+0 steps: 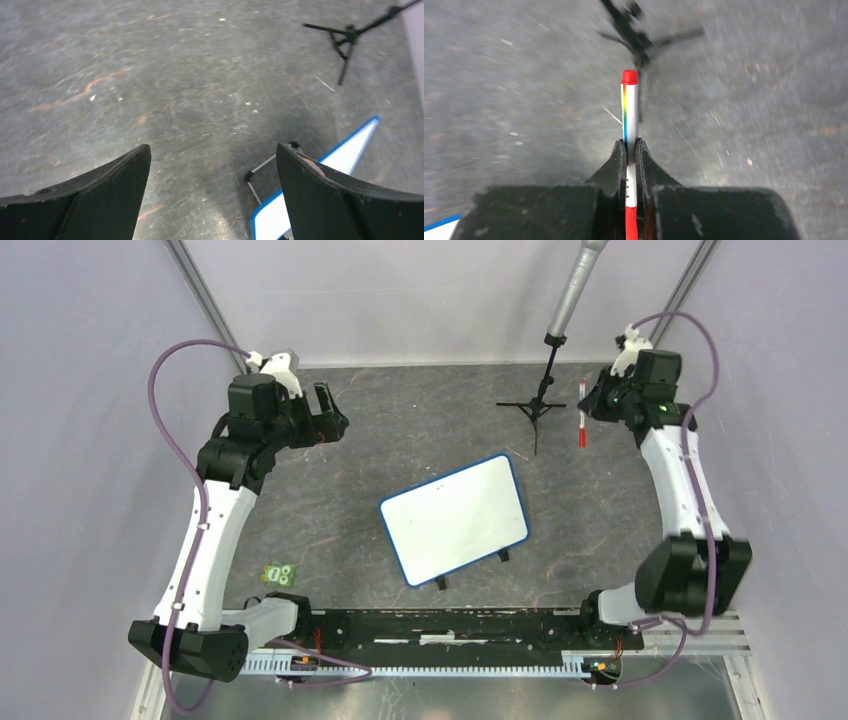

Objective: Write a sentence on the whiteboard
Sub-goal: Pick up the whiteboard marker from the corner of the board, then pass from the right arm to the left

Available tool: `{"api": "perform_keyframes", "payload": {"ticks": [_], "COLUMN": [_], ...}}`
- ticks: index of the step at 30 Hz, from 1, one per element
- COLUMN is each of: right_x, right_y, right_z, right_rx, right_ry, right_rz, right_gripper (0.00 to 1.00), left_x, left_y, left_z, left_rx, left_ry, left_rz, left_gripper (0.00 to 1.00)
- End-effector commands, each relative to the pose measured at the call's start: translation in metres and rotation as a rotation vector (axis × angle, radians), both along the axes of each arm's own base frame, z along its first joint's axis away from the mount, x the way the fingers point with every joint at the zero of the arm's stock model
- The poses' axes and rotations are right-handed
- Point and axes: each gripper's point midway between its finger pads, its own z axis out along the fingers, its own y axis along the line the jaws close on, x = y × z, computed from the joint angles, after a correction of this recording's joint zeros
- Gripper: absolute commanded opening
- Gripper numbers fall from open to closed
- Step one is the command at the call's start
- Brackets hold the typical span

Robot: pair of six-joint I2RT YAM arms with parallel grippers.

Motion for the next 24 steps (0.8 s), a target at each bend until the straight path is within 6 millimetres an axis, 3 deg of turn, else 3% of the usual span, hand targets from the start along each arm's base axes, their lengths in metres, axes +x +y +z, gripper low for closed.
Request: {"api": "perform_keyframes", "payload": {"ticks": [1,6,10,16,20,24], "right_x": [-0.017,-0.044,-0.053,-0.035,-0.028,-0.024], "right_y": [0.05,0.1,0.131,0.161,0.194,0.215], "right_z": [0.109,0.208,0.245,0.235,0.238,0.238], "right_rx": [0.127,0.196,0.367,0.531,0.521,0.496], "right_ry": [-0.309,-0.542,-0.599,-0.491,-0.477,-0.48], "right_rz": [0.164,0.2,0.177,0.106,0.115,0.111], "right_gripper": [0.0,0.0,0.0,0.0,0.0,0.0], "left_x": [-0.018,-0.024,-0.021,-0.007,0.001,0.014], "left_y": [-0.038,-0.062,-0.079,-0.121,-0.17,-0.201], "left_z": [0.051,0.081,0.102,0.119,0.118,0.121], "left_rx": [-0.037,-0.14,-0.254,-0.34,-0.333,-0.293], "left_ry": [-0.153,-0.221,-0.276,-0.331,-0.316,-0.333], "left_rz": [-0.3,-0.408,-0.427,-0.468,-0.523,-0.533], "left_gripper": [1.0,1.0,1.0,0.97,0.93,0.91]}}
